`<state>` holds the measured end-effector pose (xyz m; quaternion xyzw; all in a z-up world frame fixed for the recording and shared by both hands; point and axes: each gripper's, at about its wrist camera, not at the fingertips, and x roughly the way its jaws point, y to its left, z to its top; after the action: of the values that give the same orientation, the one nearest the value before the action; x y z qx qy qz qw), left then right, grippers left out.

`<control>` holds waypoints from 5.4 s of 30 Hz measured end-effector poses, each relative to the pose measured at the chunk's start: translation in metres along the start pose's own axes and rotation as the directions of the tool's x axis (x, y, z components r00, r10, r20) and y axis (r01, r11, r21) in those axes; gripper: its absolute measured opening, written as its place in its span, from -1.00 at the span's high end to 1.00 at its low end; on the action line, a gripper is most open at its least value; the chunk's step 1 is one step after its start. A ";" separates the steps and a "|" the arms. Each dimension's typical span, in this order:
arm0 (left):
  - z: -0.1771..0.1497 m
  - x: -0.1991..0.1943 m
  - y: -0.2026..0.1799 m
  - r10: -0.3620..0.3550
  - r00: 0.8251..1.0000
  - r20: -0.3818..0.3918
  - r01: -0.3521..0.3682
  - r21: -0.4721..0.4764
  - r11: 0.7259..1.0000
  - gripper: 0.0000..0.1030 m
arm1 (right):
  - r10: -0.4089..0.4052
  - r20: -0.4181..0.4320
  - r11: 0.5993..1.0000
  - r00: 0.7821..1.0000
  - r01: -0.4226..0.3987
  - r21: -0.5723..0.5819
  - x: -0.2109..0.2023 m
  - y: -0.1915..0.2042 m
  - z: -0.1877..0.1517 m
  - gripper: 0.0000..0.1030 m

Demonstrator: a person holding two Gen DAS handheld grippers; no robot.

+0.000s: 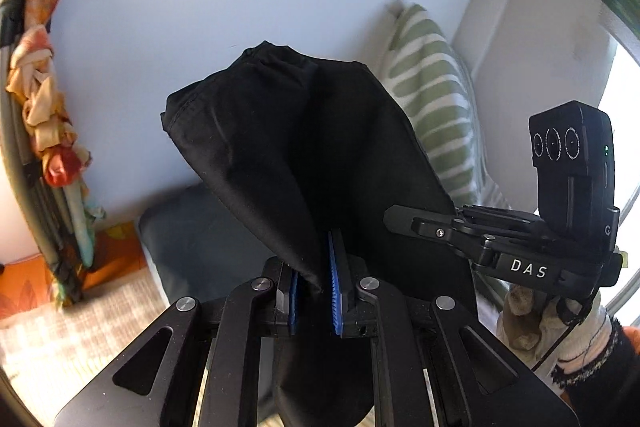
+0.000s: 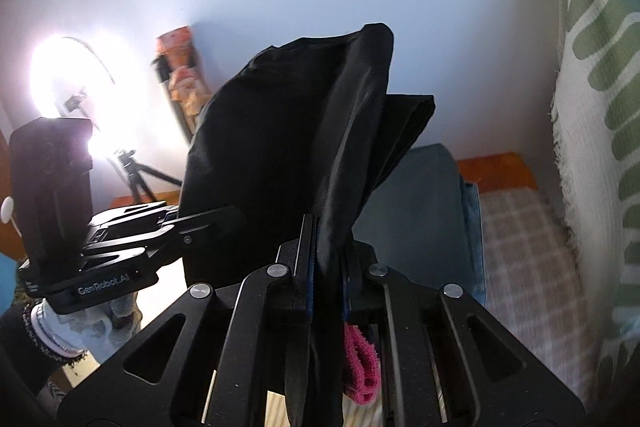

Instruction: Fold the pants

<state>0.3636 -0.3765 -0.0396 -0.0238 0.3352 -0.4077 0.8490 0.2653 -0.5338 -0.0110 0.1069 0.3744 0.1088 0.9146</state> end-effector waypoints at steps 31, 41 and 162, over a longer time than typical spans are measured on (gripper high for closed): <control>-0.009 -0.003 0.017 0.168 0.984 -0.051 -0.169 -0.001 0.986 -0.15 | -0.325 -0.014 0.946 0.946 0.325 -0.015 0.024 -0.019 -0.012 -0.18; -0.031 -0.050 -0.008 0.188 0.980 -0.061 -0.189 -0.013 0.982 -0.35 | -0.344 0.065 0.938 0.937 0.346 -0.011 -0.035 0.024 -0.033 -0.56; -0.197 -0.243 -0.064 0.377 0.923 0.078 -0.381 0.042 0.924 -0.88 | -0.319 0.172 0.939 0.932 0.335 -0.077 -0.119 0.161 -0.198 -1.00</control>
<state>0.0968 -0.2008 -0.0381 0.0513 0.2928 -0.2442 0.9231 0.0231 -0.3913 -0.0260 0.0032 0.3076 -0.0343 0.9509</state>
